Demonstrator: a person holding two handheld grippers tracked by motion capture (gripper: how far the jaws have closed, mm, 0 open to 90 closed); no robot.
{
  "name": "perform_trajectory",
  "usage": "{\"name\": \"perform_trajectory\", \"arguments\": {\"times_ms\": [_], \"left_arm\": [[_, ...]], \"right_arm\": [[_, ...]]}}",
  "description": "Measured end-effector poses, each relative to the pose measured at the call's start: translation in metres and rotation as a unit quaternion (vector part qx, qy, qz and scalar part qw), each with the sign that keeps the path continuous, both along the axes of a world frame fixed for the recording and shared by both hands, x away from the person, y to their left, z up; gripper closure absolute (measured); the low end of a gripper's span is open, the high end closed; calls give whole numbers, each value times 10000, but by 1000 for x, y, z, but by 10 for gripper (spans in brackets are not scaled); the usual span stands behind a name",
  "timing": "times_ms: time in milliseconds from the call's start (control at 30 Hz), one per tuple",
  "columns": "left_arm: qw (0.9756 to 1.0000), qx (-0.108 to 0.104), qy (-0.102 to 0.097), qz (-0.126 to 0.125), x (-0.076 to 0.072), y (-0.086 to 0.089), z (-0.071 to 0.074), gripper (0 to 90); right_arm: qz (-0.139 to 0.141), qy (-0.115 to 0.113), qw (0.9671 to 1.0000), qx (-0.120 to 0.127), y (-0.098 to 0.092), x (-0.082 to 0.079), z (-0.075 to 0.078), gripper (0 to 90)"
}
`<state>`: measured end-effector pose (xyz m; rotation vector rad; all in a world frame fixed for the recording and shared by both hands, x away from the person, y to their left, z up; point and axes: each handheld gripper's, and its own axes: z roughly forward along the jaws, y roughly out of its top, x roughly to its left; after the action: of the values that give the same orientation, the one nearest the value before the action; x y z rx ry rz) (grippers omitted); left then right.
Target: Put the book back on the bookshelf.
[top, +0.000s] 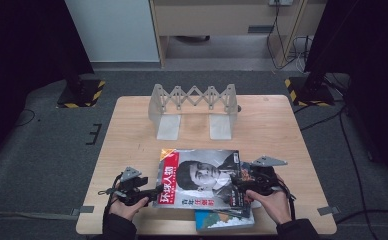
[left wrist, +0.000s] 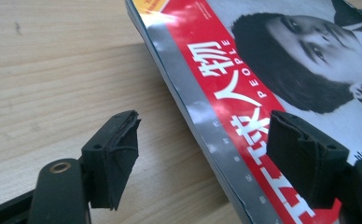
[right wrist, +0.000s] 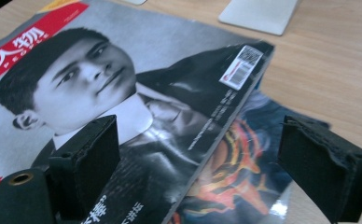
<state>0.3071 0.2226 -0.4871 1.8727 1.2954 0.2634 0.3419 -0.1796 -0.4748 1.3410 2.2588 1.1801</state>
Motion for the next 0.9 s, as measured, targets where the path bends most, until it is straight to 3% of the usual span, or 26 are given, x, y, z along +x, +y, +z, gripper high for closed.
{"name": "perform_trajectory", "arguments": {"times_ms": [267, 533, 900], "left_arm": [[9995, -60, 258, -164, -4, -6, -5, 237], [9992, -146, 279, -258, -3, -9, -6, 249], [9979, -240, 388, -450, -10, -9, -8, 233]], "right_arm": [[177, 44, 9998, -17, 10, -4, -9, 149], [230, -2, 9997, 93, 17, -6, -10, 157], [246, -49, 9997, 50, 20, -7, -11, 147]]}}
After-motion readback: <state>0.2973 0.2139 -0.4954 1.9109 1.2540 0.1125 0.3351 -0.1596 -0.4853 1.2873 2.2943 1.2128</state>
